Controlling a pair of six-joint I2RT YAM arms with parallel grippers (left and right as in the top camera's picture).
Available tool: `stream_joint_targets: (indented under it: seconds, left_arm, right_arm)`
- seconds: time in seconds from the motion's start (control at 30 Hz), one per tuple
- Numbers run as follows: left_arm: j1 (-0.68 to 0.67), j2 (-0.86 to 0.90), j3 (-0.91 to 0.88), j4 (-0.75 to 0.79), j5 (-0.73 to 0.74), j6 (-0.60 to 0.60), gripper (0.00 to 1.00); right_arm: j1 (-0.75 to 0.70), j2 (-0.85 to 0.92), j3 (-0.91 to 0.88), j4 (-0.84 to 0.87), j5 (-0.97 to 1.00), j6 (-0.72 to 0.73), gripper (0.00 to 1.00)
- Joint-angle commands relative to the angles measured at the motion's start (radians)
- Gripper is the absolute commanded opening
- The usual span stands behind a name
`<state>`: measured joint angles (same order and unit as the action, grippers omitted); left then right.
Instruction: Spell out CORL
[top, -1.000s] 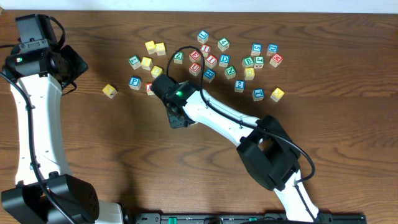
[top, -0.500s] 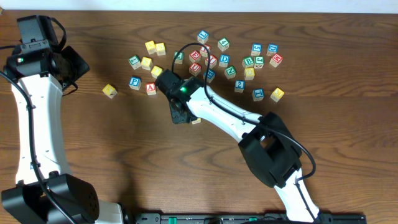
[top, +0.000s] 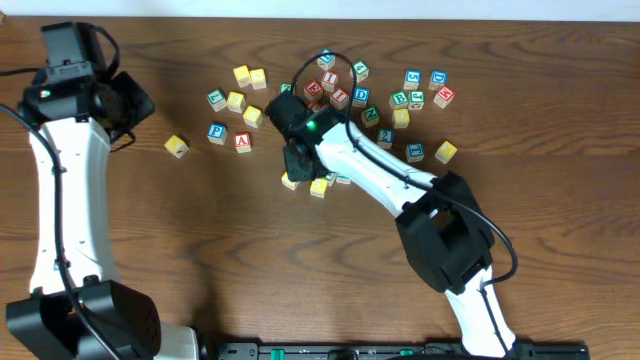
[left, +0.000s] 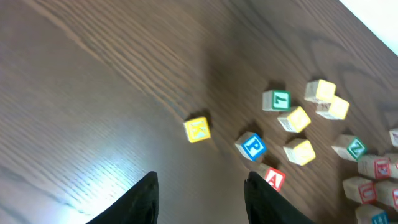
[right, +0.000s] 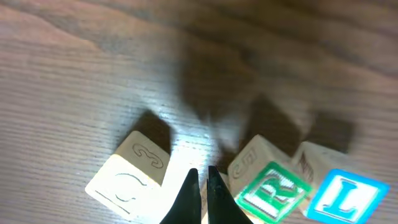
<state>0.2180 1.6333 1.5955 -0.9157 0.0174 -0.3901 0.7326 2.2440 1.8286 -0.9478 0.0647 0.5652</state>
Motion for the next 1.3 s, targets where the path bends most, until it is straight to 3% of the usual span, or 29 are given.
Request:
stream_joint_targets:
  seconds: [0.0,0.2,0.37,0.9,1.27]
  left_arm:
    - [-0.036,0.013,-0.01,0.0,-0.003,0.013,0.44]
    - [-0.052,0.013,-0.01,-0.002,-0.003,0.016,0.44]
    - [-0.052,0.013,-0.011,-0.003,-0.003,0.016,0.44]
    - [-0.052,0.013,-0.017,-0.002,-0.004,0.016,0.44]
    - [-0.052,0.013,-0.017,0.001,-0.004,0.016,0.44]
  right_arm:
    - [-0.003,-0.088,0.036,-0.034,0.004,-0.029,0.01]
    - [-0.003,-0.105,0.019,-0.182,0.0,-0.031,0.01]
    - [-0.002,-0.104,-0.01,-0.2,0.0,-0.031,0.01]
    - [-0.004,-0.103,-0.184,-0.057,-0.001,0.0,0.01]
    - [0.0,-0.099,-0.2,0.014,-0.016,-0.021,0.01]
